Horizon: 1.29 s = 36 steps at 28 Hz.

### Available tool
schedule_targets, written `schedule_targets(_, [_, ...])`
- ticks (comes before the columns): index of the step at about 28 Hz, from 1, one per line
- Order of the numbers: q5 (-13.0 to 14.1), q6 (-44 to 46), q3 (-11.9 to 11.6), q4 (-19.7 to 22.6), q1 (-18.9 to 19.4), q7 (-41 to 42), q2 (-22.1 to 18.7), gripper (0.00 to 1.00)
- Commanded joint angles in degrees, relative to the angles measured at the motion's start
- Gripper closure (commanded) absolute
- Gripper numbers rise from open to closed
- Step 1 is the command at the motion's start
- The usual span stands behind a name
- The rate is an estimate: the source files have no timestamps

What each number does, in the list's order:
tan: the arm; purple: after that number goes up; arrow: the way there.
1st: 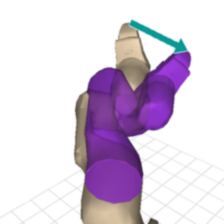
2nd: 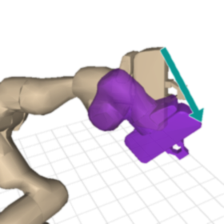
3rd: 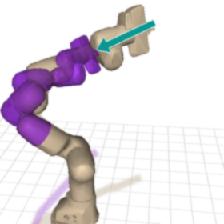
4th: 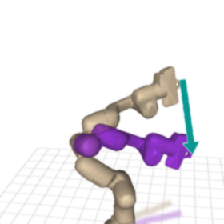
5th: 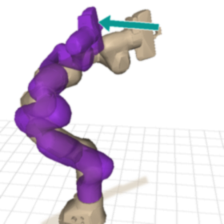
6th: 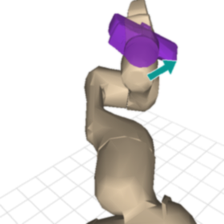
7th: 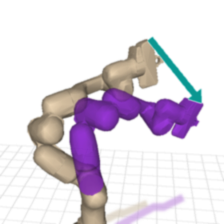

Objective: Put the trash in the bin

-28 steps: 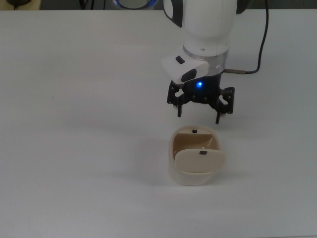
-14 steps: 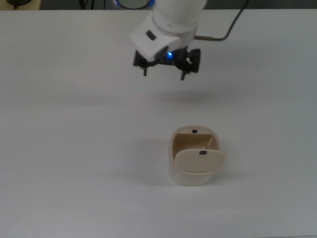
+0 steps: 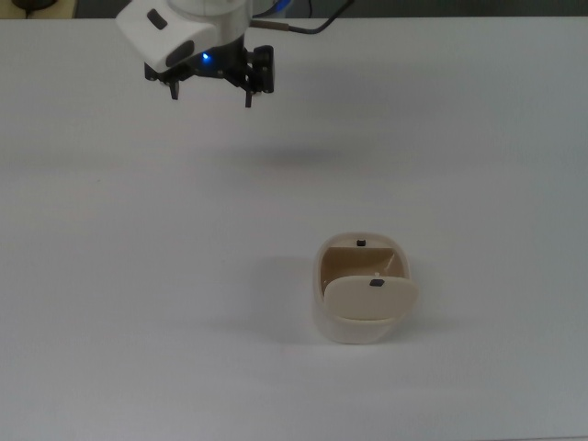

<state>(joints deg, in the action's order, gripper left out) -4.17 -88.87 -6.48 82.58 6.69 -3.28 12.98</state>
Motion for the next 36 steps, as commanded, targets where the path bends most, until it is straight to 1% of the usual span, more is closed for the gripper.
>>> schedule_targets(1, [-0.14, 2.64, -0.72, 0.65, -0.36, 2.92, -2.34, 0.0])
schedule_targets(9, [-0.05, 2.47, -0.81, 0.57, -1.86, 3.19, -2.34, 0.0])
schedule_targets(36, [-0.49, 2.38, -0.99, 0.57, -2.04, 3.89, -2.25, 0.0])
